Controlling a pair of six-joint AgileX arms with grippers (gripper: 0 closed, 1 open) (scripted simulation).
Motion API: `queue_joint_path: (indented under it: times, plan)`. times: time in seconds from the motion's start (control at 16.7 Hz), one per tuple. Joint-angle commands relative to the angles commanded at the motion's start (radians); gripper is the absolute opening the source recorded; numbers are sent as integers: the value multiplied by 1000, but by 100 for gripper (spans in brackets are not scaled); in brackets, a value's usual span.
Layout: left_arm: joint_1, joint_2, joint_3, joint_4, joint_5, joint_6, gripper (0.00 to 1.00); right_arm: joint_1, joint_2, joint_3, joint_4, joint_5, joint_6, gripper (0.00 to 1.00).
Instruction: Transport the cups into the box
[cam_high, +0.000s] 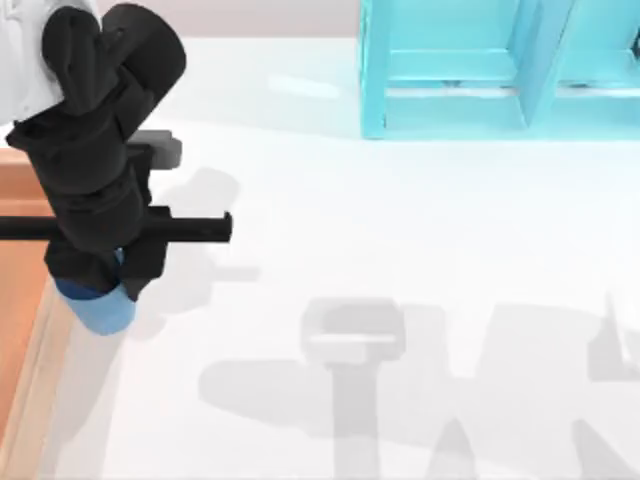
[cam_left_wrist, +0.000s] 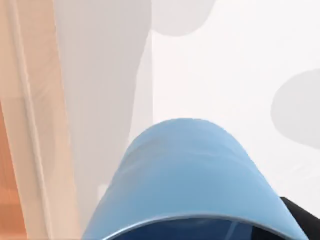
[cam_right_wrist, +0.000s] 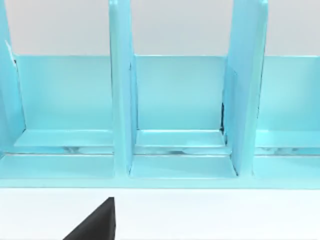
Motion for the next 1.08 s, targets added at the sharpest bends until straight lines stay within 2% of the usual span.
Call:
queue_joint_path:
  times: [1.08]
  plan:
    - [423,54,179,-109,-17,420,0,0,0,0,0,0,0,100]
